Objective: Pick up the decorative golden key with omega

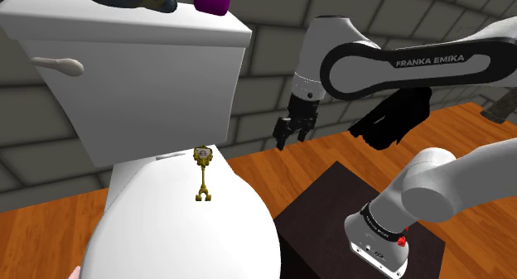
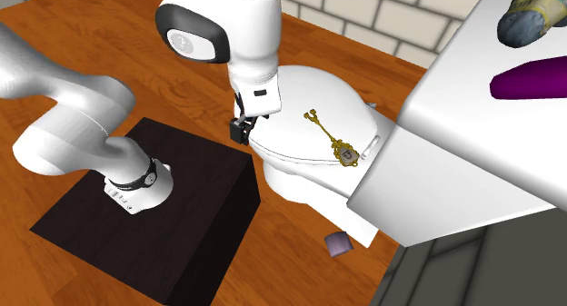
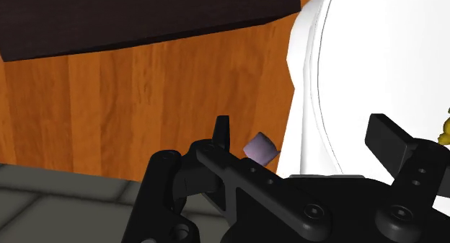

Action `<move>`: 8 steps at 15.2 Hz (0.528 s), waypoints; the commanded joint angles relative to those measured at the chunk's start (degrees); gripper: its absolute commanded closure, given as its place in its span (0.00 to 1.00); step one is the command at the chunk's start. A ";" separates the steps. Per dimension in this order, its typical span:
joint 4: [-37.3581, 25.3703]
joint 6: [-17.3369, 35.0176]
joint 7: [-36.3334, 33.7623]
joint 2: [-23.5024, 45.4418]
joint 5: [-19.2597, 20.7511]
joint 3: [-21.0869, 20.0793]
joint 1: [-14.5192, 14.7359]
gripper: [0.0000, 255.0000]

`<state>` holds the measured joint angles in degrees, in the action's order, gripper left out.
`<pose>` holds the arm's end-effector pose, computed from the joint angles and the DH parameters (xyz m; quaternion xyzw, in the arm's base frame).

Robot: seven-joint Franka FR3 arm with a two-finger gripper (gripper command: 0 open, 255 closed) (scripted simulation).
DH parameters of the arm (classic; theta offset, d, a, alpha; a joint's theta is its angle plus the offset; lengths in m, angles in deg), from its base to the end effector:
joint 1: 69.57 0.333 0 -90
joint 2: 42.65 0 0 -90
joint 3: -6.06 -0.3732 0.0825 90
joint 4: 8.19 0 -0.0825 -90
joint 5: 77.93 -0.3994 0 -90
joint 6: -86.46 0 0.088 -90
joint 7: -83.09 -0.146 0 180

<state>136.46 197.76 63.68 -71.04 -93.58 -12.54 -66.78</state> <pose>0.3338 0.1634 0.4346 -0.9957 0.0613 0.0626 0.0293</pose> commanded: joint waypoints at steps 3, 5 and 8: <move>-2.79 7.86 -6.73 8.36 -0.55 -4.40 -0.38 0.00; -4.55 11.34 -10.29 12.55 0.02 -6.43 -0.69 0.00; -7.77 16.19 -16.16 19.24 2.20 -9.07 -1.15 0.00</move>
<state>130.64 212.23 50.04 -54.87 -92.47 -20.55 -67.66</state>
